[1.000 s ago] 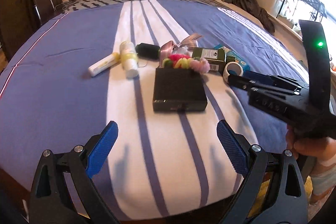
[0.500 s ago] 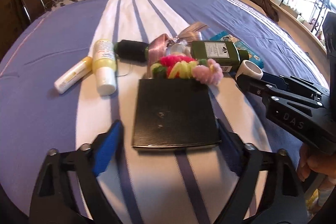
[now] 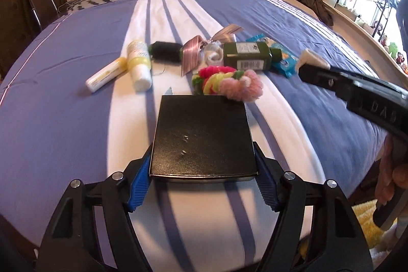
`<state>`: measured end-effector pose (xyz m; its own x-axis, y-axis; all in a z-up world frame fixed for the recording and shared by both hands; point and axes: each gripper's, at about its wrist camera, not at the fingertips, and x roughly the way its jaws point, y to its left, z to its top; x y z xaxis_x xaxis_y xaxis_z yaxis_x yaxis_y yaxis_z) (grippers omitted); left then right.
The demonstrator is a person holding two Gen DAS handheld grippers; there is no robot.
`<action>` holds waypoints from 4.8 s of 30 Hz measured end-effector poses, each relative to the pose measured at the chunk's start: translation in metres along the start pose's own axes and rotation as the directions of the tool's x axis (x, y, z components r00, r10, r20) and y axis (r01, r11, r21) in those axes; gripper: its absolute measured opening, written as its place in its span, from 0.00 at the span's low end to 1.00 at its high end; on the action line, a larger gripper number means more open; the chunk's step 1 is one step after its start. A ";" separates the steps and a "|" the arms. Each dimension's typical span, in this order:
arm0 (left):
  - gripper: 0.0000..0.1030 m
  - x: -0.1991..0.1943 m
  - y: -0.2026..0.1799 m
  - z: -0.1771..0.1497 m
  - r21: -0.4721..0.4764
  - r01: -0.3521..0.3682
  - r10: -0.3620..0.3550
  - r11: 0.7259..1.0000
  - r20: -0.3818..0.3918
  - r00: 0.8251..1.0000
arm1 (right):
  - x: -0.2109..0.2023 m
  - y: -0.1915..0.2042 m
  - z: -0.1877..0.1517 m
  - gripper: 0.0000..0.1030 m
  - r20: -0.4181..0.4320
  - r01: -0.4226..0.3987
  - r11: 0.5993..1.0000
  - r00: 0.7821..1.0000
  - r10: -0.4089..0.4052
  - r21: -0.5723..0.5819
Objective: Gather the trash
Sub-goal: 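Grasp the black box with the left tool while the right tool grasps the tape roll, then lower black box and tape roll into the bin and open both tools, then grasp the fuzzy hair tie with the left tool while the right tool grasps the blue wipes pack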
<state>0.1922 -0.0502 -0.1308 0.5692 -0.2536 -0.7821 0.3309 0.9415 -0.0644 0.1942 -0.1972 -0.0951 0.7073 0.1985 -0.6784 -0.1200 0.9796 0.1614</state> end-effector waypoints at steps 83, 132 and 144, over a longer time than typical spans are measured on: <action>0.92 -0.011 -0.019 -0.208 -0.064 0.033 -0.048 0.997 -0.243 0.969 | -0.034 0.002 -0.224 0.84 -0.285 0.016 0.992 0.958 0.020 0.123; 0.37 0.035 -0.002 0.028 -0.044 0.001 -0.002 0.999 -0.038 0.999 | 0.066 -0.038 0.013 0.64 -0.120 0.140 0.989 0.982 -0.144 -0.043; 0.29 0.045 0.005 0.041 -0.022 0.011 -0.011 1.000 -0.032 0.999 | 0.087 -0.038 0.030 0.42 -0.108 0.149 0.988 0.982 -0.154 -0.047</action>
<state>0.2502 -0.0662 -0.1415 0.5409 -0.2568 -0.8009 0.3204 0.9434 -0.0861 0.2812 -0.2184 -0.1391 0.6382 0.0479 -0.7684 -0.0457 0.9987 0.0243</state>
